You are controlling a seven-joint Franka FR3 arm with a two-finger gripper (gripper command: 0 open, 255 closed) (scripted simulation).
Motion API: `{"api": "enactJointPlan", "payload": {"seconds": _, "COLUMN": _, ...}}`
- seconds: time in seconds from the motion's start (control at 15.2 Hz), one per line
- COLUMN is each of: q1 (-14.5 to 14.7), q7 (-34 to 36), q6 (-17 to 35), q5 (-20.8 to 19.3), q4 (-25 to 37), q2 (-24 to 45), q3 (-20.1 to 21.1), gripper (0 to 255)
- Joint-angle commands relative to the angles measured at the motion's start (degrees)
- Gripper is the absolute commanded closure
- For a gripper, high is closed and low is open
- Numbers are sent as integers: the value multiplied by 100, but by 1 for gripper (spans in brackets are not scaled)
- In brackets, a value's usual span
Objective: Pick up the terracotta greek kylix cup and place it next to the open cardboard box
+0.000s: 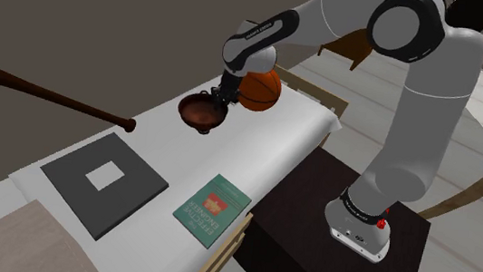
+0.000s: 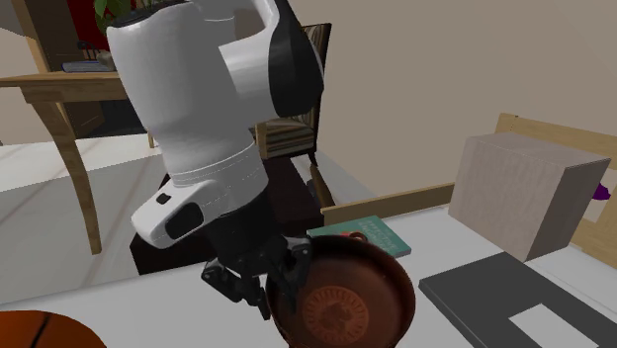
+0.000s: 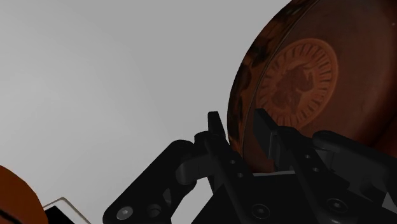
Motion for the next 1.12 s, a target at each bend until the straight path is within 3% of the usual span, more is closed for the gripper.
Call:
{"api": "enactJointPlan", "payload": {"seconds": 0.0, "q1": 5, "q7": 55, "q6": -125, "q5": -50, "q4": 15, "q2": -119, "q3": -23, "gripper": 255}}
{"api": "enactJointPlan", "payload": {"seconds": 1.06, "q1": 36, "q7": 485, "q6": -1126, "q5": -398, "q4": 362, "q2": -818, "q3": -130, "gripper": 255}}
